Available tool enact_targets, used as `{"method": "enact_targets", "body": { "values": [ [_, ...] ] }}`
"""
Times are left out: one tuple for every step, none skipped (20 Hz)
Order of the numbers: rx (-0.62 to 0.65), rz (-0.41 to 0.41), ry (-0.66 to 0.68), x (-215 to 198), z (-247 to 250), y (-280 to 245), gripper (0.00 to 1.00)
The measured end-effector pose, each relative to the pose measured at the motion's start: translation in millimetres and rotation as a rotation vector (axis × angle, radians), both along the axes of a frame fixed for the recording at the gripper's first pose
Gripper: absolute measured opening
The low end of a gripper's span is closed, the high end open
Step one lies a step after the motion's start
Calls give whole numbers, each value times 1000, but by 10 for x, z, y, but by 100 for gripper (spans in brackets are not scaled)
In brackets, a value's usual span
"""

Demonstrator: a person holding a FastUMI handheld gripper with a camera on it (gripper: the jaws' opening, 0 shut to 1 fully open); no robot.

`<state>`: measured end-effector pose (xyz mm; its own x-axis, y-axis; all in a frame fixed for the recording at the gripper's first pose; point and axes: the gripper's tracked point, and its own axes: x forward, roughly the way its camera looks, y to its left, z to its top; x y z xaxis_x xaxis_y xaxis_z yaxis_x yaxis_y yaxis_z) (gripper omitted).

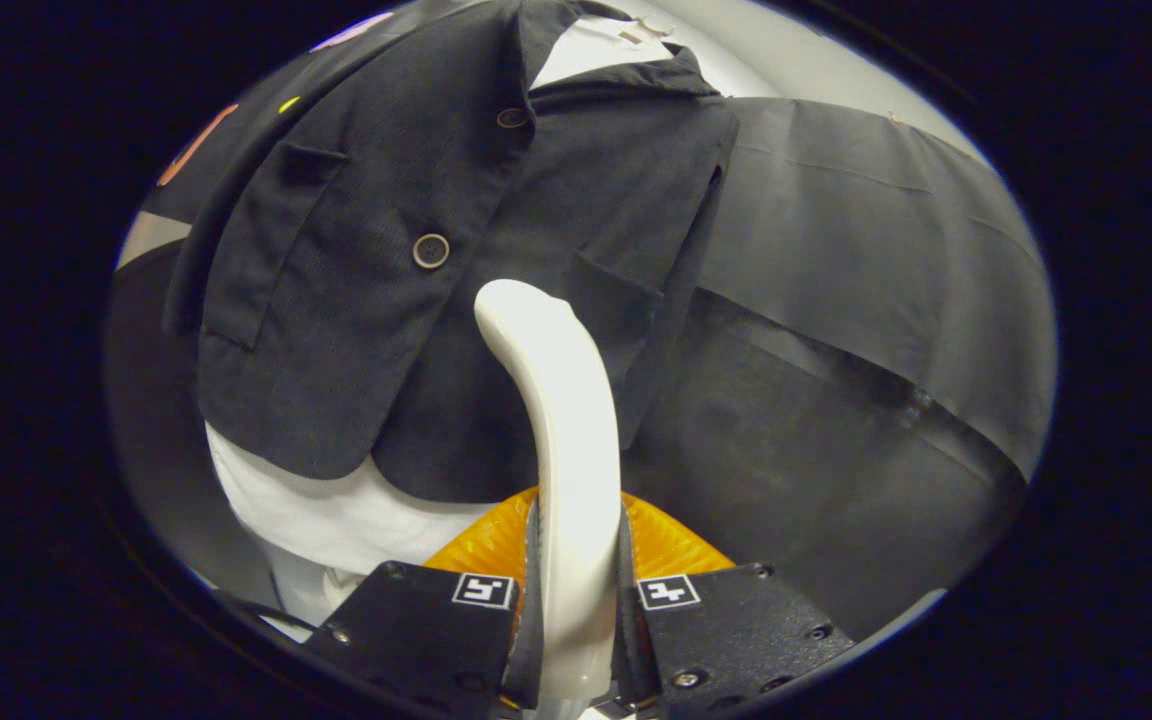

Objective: Iron the clothes twice with a garment steamer, once on the left side and once on the right side.

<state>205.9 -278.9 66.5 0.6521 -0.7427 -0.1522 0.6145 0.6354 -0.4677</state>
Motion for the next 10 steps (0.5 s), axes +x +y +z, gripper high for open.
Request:
{"method": "enact_targets", "body": {
  "values": [
    [7, 0, 5, -11, -8, -11, 32],
    [10, -2, 11, -14, 1, -8, 32],
    [10, -2, 17, -13, 0, 2, 32],
    [10, -4, 21, -16, 4, -1, 32],
    [11, -4, 26, -21, -5, -8, 32],
    [13, -4, 29, -19, -4, -10, 32],
    [21, -4, 34, -22, -20, -7, 32],
    [31, -4, 38, -20, -24, -2, 32],
    [39, -6, 44, -22, -31, -6, 32],
    [44, -6, 47, -23, -21, 0, 32]
  ]
}}
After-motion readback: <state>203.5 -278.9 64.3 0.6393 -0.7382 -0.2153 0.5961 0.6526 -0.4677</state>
